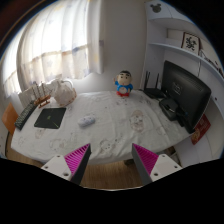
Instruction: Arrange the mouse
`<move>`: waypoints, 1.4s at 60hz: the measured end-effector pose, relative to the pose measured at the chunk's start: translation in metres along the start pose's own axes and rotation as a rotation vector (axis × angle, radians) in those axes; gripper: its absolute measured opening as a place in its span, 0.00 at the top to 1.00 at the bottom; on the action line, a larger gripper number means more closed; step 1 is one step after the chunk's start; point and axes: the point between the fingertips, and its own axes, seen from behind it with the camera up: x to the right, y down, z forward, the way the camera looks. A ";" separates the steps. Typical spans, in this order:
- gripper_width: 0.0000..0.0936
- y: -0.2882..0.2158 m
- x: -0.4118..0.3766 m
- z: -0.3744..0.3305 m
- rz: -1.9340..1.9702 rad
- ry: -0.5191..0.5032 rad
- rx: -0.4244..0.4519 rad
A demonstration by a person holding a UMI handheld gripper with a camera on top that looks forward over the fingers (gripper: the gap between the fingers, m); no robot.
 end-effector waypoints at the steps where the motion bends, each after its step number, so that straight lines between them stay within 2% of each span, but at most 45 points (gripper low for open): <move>1: 0.10 0.000 -0.001 0.000 -0.002 -0.001 -0.001; 13: 0.10 0.001 -0.043 0.016 -0.030 -0.023 0.006; 26: 0.10 0.005 -0.110 0.023 -0.050 -0.108 0.006; 36: 0.09 0.007 -0.143 0.043 -0.073 -0.130 0.038; 61: 0.10 -0.011 -0.159 0.180 -0.025 -0.080 0.163; 84: 0.10 -0.012 -0.180 0.283 -0.046 -0.094 0.130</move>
